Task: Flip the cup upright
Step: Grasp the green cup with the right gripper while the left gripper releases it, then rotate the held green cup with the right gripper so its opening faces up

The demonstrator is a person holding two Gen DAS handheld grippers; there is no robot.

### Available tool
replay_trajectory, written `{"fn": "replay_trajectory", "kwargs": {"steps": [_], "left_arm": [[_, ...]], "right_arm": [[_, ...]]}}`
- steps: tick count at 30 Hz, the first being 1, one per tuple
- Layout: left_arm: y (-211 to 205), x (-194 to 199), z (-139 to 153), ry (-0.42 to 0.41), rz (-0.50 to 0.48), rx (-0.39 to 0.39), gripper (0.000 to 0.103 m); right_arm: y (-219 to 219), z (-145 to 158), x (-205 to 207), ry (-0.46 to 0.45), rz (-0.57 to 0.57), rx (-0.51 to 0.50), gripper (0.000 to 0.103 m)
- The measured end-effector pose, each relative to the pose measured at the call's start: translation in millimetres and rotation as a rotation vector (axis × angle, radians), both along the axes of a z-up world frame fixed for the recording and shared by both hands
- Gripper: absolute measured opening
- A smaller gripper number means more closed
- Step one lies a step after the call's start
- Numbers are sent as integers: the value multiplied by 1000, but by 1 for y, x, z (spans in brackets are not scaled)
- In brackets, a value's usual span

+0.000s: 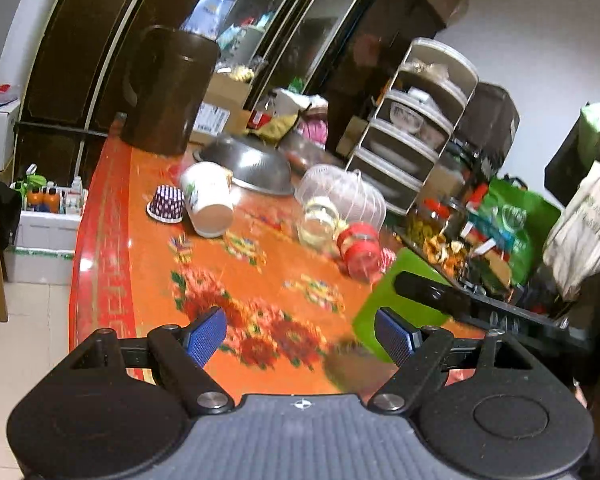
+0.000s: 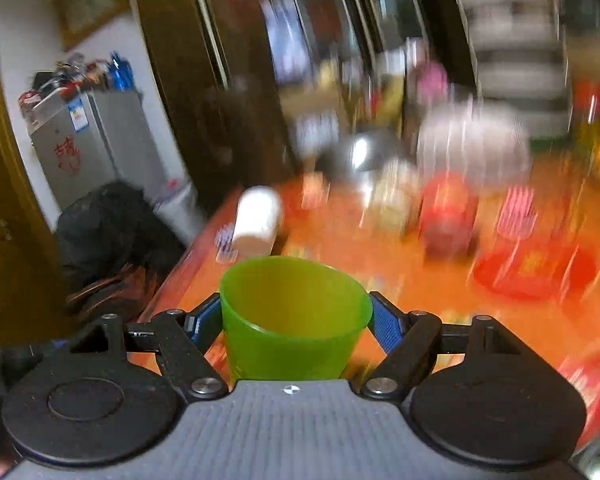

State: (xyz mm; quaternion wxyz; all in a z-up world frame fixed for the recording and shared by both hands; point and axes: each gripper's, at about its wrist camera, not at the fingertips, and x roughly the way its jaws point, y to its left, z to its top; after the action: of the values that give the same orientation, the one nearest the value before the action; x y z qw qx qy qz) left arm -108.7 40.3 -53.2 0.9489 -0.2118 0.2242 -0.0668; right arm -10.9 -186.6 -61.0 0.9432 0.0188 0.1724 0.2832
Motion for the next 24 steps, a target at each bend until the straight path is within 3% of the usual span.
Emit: {"fn": "replay_trajectory", "kwargs": {"steps": [7, 11, 15, 19, 24], "left_arm": [[7, -7, 5, -77, 3, -27, 84], [8, -10, 6, -117, -1, -36, 84], [6, -12, 5, -138, -3, -32, 84], [9, -10, 0, -128, -6, -52, 84], [12, -11, -5, -122, -2, -68, 84]], "right_arm": [[-1, 7, -31, -346, -52, -32, 76], [-5, 9, -37, -476, -22, -17, 76], [-12, -8, -24, -474, -22, 22, 76], [-10, -36, -7, -386, -38, 49, 76], [6, -49, -4, -379, -81, -16, 76]]}}
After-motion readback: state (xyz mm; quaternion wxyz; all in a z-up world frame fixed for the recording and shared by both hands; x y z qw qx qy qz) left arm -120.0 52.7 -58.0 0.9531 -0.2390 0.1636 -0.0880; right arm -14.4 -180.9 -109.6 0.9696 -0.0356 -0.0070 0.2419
